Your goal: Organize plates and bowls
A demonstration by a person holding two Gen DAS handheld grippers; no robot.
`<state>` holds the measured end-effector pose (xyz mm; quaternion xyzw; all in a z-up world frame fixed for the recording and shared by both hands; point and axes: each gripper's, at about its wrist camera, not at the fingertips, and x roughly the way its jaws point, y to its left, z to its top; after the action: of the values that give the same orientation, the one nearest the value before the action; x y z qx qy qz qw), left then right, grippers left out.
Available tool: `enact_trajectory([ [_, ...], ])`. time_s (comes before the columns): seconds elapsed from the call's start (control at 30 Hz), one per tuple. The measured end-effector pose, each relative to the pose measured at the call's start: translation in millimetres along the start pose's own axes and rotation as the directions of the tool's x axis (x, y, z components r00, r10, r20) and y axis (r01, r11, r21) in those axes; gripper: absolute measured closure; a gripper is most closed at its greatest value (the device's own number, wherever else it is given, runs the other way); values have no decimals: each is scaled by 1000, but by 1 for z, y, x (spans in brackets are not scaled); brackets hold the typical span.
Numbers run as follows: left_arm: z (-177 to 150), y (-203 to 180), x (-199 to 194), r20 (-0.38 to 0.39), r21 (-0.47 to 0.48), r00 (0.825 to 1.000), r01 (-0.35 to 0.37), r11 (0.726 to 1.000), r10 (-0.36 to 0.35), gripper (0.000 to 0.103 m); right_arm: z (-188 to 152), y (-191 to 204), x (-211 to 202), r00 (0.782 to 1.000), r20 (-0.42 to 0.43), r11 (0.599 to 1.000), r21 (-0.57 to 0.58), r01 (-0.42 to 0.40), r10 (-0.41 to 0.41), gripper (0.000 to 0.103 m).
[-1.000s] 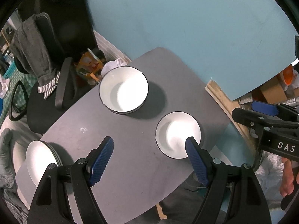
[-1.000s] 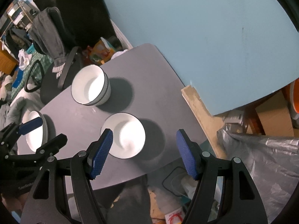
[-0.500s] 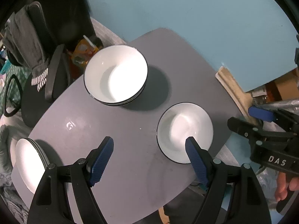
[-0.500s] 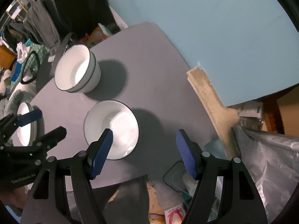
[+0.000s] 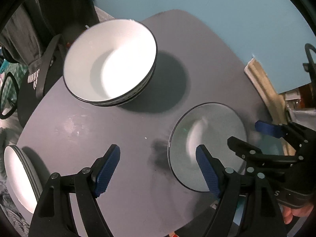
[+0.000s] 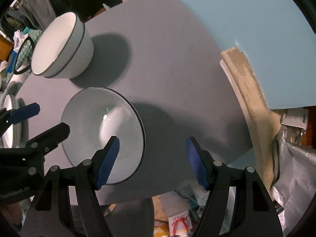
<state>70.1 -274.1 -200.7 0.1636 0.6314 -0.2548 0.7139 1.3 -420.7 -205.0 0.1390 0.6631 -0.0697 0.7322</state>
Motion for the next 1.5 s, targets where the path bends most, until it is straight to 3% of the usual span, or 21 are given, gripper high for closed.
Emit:
enact_trajectory([
  [0.5, -1, -1, 17, -34, -29, 999, 5, 1000, -6, 23, -1, -4, 18, 999, -24, 1000, -1, -25, 25, 35],
  [0.7, -3, -2, 23, -47, -19, 999, 19, 1000, -20, 34, -5, 2, 19, 999, -40, 999, -22, -34, 33, 56],
  [0.83, -3, -4, 30, -77, -42, 996, 38, 998, -41, 48, -7, 5, 20, 998, -50, 999, -24, -40, 39, 62],
  [1.13, -9, 0, 40, -108, -82, 990, 80, 993, -89, 66, -15, 10, 22, 996, -71, 999, -14, -49, 48, 83],
  [1.2, -10, 1, 44, -123, -96, 987, 88, 992, -99, 71, 8, 12, 24, 996, -73, 998, -20, -53, 51, 86],
  [1.5, -19, 1, 53, -151, -107, 979, 123, 987, -138, 90, 11, 12, 20, 995, -81, 998, -20, -59, 57, 91],
])
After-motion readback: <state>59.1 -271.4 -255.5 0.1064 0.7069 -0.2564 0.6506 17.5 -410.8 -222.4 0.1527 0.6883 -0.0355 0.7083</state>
